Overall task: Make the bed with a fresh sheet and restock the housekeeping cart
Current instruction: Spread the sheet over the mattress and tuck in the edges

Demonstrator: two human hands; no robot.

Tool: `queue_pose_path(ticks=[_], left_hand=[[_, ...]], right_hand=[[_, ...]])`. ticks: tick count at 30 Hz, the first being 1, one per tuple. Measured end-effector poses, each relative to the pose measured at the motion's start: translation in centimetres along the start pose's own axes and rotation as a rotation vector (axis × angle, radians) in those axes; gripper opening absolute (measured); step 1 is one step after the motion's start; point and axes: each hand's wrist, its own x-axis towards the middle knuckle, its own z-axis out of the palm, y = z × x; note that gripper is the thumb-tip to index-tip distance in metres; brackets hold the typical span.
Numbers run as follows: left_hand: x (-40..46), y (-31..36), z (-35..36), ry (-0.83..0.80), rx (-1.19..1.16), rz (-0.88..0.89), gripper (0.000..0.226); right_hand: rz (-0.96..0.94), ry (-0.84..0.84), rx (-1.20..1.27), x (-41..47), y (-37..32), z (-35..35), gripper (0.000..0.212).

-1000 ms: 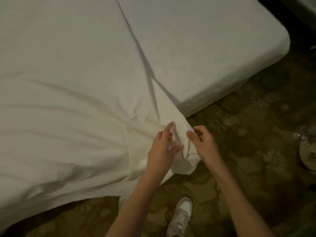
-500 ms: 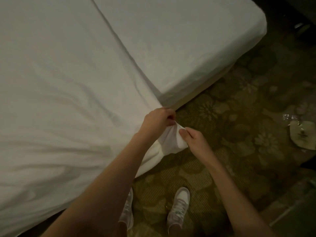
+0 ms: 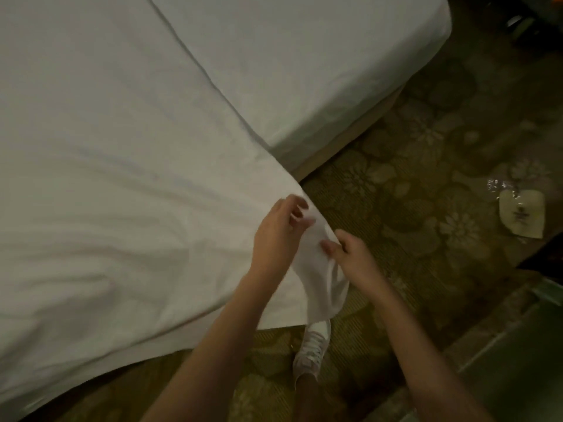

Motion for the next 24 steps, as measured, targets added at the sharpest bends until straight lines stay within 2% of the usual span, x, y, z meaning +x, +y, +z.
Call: queue_pose_path(ticks=[3, 5, 10, 14, 17, 21, 24], left_hand=[[-5.3, -1.3, 0.9, -0.076, 0.025, -0.119, 0.037], [-6.8, -1.5, 1.3, -0.115, 0.006, -0.13, 0.043], [-6.2, 1.5, 1.4, -0.053, -0.131, -0.124, 0.005], [-6.2, 3.2, 1.6, -0.058, -0.191, -0.137, 0.01], [-7.1, 3.4, 1.3, -0.108, -0.176, -0.135, 0.005], [-10.2, 2.7, -0.1, -0.175, -0.046, -0.129, 0.024], [-10.8, 2.9, -0.5, -0.121, -0.018, -0.106, 0.013]], right_hand=[[-0.026, 0.021, 0.016, -0.6, -1.8, -0.2, 0.017], [-0.048, 0.023, 0.03, -1.4, -2.5, -0.5, 0.017], [-0.059, 0.028, 0.195, -4.0, -3.3, -1.4, 0.007], [-0.057, 0.012, 0.246, -6.5, -2.6, -1.3, 0.008], [-0.039, 0.061, 0.217, -7.6, -2.4, -0.7, 0.007], [0.01, 0.111, 0.343, -7.5, -3.5, -0.7, 0.004], [-0.017, 0.111, 0.39, -8.0, -4.3, -1.1, 0.009]])
